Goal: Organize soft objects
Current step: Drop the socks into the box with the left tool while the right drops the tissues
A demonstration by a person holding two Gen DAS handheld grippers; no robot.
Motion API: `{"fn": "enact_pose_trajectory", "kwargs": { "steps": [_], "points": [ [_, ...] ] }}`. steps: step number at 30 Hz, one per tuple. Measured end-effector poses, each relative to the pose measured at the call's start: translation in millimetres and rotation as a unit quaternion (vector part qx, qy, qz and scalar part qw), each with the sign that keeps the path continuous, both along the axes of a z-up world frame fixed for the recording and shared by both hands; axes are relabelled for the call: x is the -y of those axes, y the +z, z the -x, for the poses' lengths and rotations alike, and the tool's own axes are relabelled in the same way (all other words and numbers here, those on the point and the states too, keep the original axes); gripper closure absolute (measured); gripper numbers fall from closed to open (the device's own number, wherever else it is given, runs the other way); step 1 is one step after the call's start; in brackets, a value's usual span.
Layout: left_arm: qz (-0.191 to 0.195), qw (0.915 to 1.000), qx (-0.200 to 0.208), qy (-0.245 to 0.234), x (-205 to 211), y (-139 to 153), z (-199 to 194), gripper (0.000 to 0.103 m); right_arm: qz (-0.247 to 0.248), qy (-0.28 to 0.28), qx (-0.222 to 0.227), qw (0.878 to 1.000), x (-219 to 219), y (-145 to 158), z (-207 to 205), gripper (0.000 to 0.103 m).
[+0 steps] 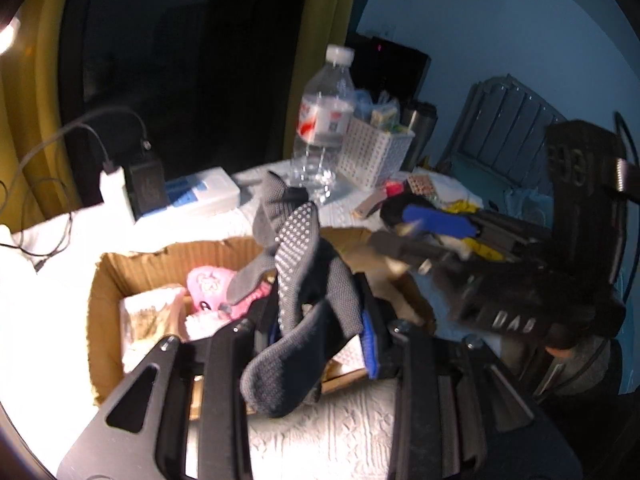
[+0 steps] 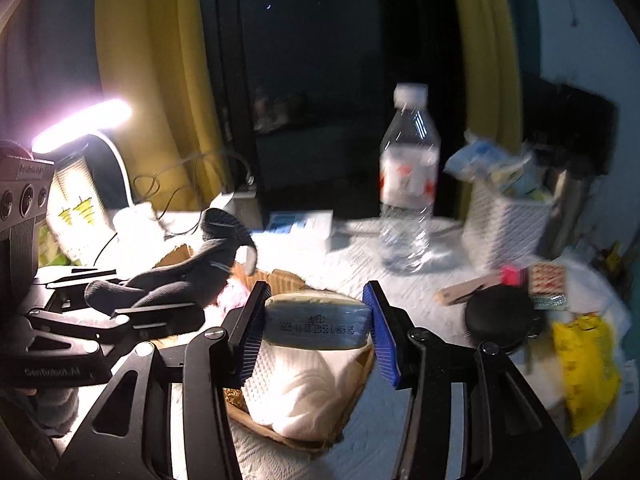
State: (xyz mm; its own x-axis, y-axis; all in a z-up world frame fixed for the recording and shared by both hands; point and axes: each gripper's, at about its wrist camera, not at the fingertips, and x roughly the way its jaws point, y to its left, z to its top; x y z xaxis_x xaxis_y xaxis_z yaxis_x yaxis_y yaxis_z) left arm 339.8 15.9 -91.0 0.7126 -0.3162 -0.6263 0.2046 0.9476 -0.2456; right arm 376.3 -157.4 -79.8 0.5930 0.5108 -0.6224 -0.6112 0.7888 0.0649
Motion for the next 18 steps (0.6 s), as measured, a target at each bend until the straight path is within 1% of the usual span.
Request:
{"fn": "enact_pose_trajectory", "kwargs": {
  "steps": [1, 3, 9, 13, 15, 16, 17, 18],
  "points": [
    [-0.002, 1.0000, -0.008, -0.001, 2, -5, -4, 0.070, 0.003, 0.000, -0.008, 1.000, -1, -4, -3, 0.041],
    [-0.004, 0.9999, -0.016, -0.003, 5, -11, -8, 0.070, -0.003, 0.002, -0.016, 1.000, 3, -9, -4, 0.041],
    [-0.012, 0.9992, -0.038, -0.009, 17, -24, -16, 0.070, -0.016, -0.012, -0.021, 1.000, 25, -10, -5, 0.041],
    [-0.027, 0.9982, -0.052, -0.016, 30, -30, -18, 0.070, -0.019, -0.020, -0.027, 0.999, 36, -12, -4, 0.041],
    [-0.038, 0.9977, -0.053, -0.016, 35, -30, -18, 0.066, -0.021, -0.020, -0.027, 0.999, 39, -12, -3, 0.041],
    [-0.040, 0.9976, -0.054, -0.015, 37, -30, -18, 0.063, -0.021, -0.020, -0.027, 0.999, 41, -11, -2, 0.041],
    [-0.042, 0.9976, -0.053, -0.015, 38, -29, -17, 0.049, -0.022, -0.021, -0.026, 0.999, 42, -10, -1, 0.041],
    [-0.042, 0.9978, -0.050, -0.013, 38, -28, -15, 0.043, -0.023, -0.021, -0.025, 0.999, 44, -9, 1, 0.041]
  ]
}}
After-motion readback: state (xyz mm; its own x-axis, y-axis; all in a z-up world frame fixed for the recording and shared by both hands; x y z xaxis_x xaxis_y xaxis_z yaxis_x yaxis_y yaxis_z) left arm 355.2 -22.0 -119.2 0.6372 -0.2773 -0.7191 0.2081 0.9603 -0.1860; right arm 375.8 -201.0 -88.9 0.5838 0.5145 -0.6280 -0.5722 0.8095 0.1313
